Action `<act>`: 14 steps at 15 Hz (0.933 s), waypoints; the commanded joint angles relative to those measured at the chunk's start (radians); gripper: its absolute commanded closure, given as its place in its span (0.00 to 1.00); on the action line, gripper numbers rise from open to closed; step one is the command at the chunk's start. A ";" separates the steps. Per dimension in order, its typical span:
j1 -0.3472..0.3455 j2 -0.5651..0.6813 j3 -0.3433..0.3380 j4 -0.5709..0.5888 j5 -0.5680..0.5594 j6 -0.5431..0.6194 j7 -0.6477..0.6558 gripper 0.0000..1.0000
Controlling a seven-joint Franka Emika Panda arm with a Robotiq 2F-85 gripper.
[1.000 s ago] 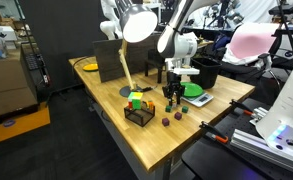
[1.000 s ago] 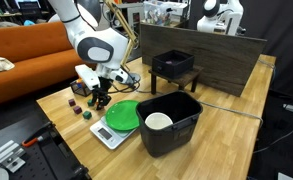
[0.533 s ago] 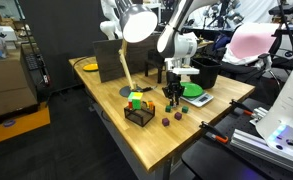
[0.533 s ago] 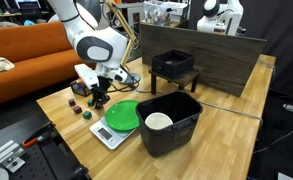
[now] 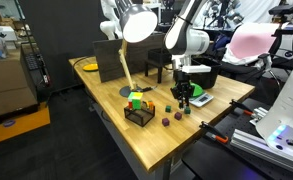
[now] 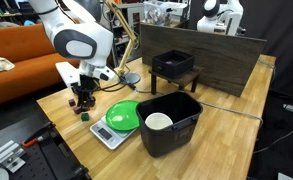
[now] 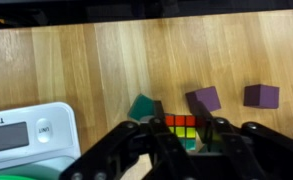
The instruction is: Move the small Rubik's cube from the table to the black rack
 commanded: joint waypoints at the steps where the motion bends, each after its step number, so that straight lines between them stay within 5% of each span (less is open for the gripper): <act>1: 0.029 -0.157 -0.002 -0.109 -0.040 0.026 0.077 0.92; 14: 0.124 -0.426 0.062 -0.139 -0.266 0.017 0.354 0.92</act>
